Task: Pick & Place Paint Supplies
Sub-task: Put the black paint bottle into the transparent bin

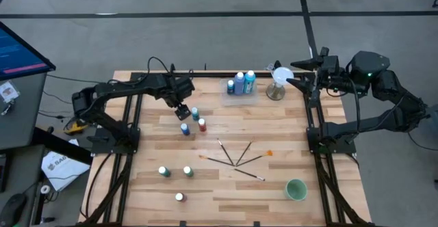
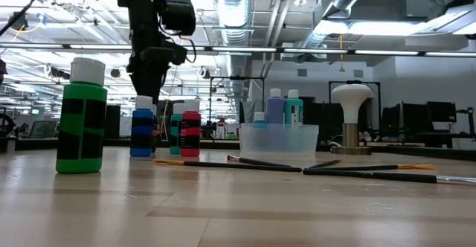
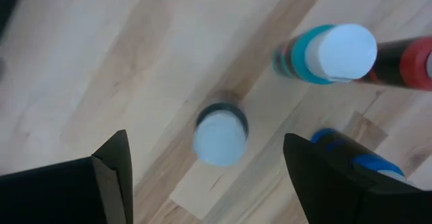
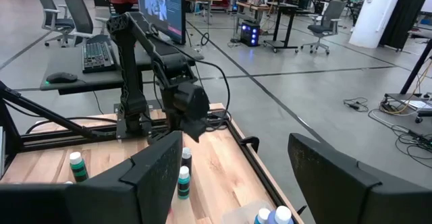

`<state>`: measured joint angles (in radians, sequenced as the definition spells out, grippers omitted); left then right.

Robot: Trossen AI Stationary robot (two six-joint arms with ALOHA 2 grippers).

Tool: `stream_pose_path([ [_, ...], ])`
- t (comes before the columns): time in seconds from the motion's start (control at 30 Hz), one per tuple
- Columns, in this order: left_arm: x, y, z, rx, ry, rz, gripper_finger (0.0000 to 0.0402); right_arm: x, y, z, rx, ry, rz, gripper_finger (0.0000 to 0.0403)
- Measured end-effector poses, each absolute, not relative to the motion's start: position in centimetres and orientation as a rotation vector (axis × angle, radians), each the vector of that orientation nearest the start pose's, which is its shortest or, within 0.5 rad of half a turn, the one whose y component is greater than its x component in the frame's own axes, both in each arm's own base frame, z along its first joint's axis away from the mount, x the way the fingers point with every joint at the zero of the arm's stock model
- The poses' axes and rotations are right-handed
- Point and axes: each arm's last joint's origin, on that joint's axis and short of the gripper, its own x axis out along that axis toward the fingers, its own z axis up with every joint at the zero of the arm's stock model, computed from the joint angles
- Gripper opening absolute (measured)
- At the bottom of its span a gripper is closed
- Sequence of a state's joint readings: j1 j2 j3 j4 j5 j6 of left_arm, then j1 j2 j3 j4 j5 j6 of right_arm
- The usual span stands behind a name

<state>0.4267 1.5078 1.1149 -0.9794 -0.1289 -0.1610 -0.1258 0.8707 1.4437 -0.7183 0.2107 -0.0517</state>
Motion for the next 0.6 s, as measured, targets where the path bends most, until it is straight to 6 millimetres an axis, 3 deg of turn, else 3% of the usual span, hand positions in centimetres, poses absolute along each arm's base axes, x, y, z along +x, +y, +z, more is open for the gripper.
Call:
stream_pose_path([
  [0.2,24.63,11.58,23.29,-0.337,1.342,0.571,0.0251,11.66,-2.09,47.47,-0.057,0.155,-0.332,0.0265],
  [0.6,24.74,11.69,23.01,-0.316,1.36,0.515,0.0183,11.66,-2.09,47.47,-0.058,0.155,-0.332,0.0265],
])
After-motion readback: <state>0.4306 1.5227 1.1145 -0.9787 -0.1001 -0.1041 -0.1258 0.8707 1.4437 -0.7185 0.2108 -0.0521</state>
